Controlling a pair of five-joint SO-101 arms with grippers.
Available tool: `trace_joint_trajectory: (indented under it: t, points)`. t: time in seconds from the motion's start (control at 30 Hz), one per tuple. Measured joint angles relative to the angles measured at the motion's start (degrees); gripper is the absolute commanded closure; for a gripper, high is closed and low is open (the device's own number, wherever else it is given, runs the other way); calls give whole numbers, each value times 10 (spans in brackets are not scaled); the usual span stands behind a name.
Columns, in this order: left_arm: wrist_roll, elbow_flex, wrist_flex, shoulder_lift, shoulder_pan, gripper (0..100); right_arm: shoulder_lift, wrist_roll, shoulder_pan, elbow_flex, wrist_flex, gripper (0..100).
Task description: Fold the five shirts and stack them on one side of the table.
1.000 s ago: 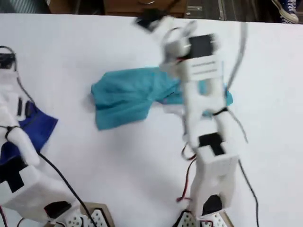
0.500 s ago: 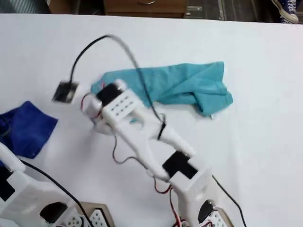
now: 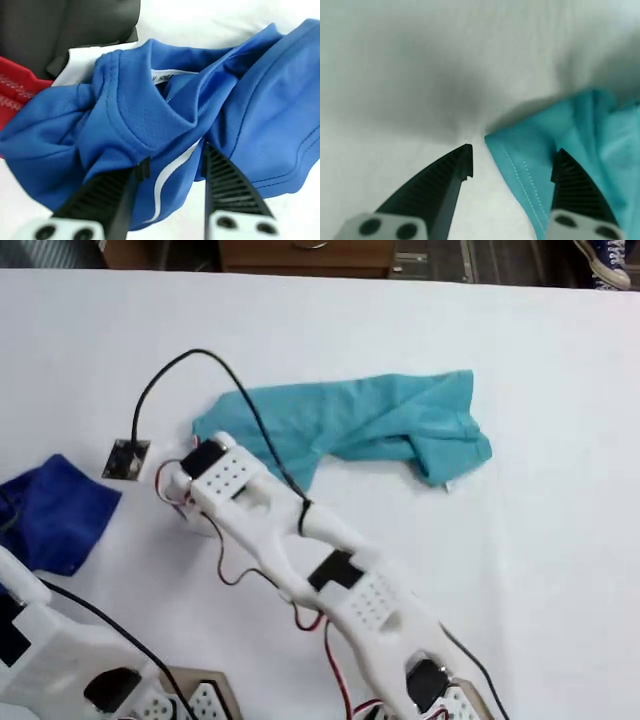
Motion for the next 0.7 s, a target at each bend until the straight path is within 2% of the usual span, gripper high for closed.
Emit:
trace_joint_trajectory:
  t: [0.27, 0.47, 0.7]
  points:
    - [0, 0, 0, 0, 0, 801, 96, 0, 4, -116, 33, 761]
    - [0, 0, 0, 0, 0, 801, 142, 0, 25, -203, 64, 985]
    - [0, 0, 0, 0, 0, 801, 162, 0, 61, -266, 104, 979]
